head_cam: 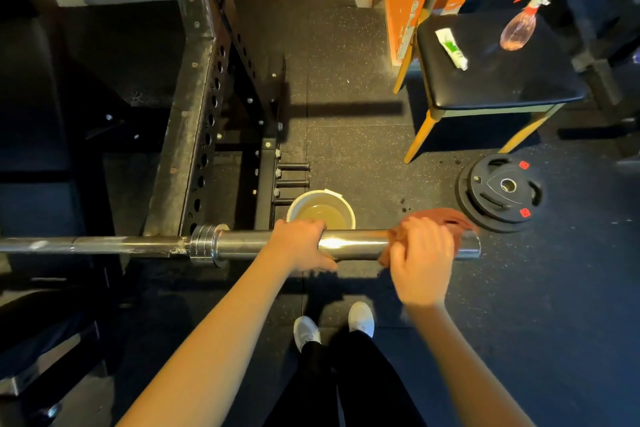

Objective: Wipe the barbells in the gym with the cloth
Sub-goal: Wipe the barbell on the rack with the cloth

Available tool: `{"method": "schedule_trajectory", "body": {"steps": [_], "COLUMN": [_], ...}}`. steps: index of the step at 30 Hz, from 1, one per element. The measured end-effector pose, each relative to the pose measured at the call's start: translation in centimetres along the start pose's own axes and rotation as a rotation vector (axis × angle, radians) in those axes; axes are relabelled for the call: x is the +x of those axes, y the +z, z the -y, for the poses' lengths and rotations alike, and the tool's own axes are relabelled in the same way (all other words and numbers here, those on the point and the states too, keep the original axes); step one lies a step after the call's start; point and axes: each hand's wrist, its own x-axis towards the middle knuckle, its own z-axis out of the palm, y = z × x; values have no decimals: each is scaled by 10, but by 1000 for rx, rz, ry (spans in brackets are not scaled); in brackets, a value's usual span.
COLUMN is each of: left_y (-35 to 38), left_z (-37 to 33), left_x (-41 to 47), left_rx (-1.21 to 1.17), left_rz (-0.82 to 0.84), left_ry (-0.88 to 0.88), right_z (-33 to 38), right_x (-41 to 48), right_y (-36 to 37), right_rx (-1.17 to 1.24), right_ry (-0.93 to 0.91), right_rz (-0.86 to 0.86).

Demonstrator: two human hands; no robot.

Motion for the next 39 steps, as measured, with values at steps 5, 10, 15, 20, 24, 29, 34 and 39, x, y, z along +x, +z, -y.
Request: {"method": "schedule_trajectory", "body": {"steps": [5,10,15,20,24,29,34,39], "left_y": [-4,1,2,3,2,3,4,3], "left_z": [-5,-5,-6,-6,-5,-5,-4,-5], "left_x": [9,9,9,9,9,9,8,8], "left_rx": [4,100,101,86,78,74,70,77], "left_rz": [49,-8,-38,-54,-51,-73,-83,-92], "left_ry": [40,39,35,38,47,46,47,45], "right_z": [-39,-37,-22,4,5,-2,-15,2], "right_x": [20,21,21,31,46,59,38,14], "right_y": [-32,-31,-28,-76,-104,-45,-23,3], "right_rx": [-146,-169,-6,397,451,-9,-177,-91], "right_ry": [-329,82,68,321,255,66,38,-149], "right_rz": [309,69,173,79,142,361,-145,-65]}}
